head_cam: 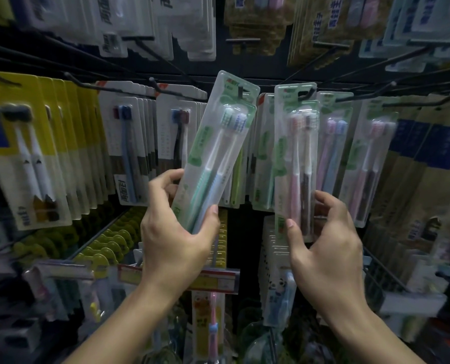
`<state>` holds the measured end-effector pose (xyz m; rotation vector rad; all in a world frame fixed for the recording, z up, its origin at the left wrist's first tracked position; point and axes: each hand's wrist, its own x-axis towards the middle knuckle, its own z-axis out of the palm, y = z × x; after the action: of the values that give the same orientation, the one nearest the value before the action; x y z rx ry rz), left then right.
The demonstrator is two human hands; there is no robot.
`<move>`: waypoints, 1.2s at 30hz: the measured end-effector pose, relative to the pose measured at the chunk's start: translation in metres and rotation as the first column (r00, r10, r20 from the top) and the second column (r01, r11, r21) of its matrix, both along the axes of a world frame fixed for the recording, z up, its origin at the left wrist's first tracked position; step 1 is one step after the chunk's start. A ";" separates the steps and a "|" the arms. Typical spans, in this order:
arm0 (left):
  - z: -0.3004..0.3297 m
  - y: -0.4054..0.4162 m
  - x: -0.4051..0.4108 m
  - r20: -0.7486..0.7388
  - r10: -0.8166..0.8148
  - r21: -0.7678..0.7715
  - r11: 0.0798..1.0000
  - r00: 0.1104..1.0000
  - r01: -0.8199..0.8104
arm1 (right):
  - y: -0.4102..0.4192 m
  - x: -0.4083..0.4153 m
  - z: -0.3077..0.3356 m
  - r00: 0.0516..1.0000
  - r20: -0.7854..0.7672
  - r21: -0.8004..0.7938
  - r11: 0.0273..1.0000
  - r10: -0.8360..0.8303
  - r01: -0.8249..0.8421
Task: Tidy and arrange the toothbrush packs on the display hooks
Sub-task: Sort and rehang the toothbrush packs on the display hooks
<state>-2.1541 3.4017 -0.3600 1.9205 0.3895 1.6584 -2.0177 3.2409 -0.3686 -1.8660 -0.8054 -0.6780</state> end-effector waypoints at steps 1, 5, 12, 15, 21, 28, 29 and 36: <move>-0.001 0.000 -0.001 0.007 0.005 0.006 1.000 1.000 -0.005 | -0.001 0.000 0.000 1.000 0.006 0.003 1.000 0.001 -0.001; -0.003 0.002 -0.004 0.034 0.023 0.033 0.999 0.999 -0.024 | -0.004 0.000 -0.001 1.000 0.026 0.010 1.000 0.002 -0.002; -0.004 0.001 -0.006 0.045 0.036 0.085 0.996 0.998 -0.040 | -0.008 -0.001 -0.004 0.998 0.067 0.018 1.000 0.001 -0.002; -0.004 0.000 -0.006 0.055 0.027 0.088 0.996 0.998 -0.032 | -0.010 -0.002 -0.004 0.997 0.071 0.029 1.000 0.008 -0.010; -0.002 -0.003 -0.006 0.079 0.015 0.078 0.997 0.997 -0.021 | -0.016 -0.003 -0.003 0.993 0.115 0.079 0.996 0.030 -0.039; 0.000 -0.013 0.001 0.075 -0.002 0.115 0.993 0.997 -0.007 | -0.026 0.003 -0.003 0.994 0.110 0.117 0.993 0.000 -0.013; 0.000 -0.015 0.003 0.069 -0.005 0.123 0.992 0.998 -0.004 | -0.028 0.004 -0.004 0.994 0.107 0.115 0.993 -0.001 -0.011; -0.001 -0.033 0.018 0.034 -0.021 0.172 0.985 0.999 0.015 | -0.046 0.015 -0.007 0.995 0.091 0.121 0.992 -0.039 0.028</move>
<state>-2.1364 3.3692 -0.3609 2.0082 0.2208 1.7613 -2.0032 3.1952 -0.3751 -1.7531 -0.7772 -0.8228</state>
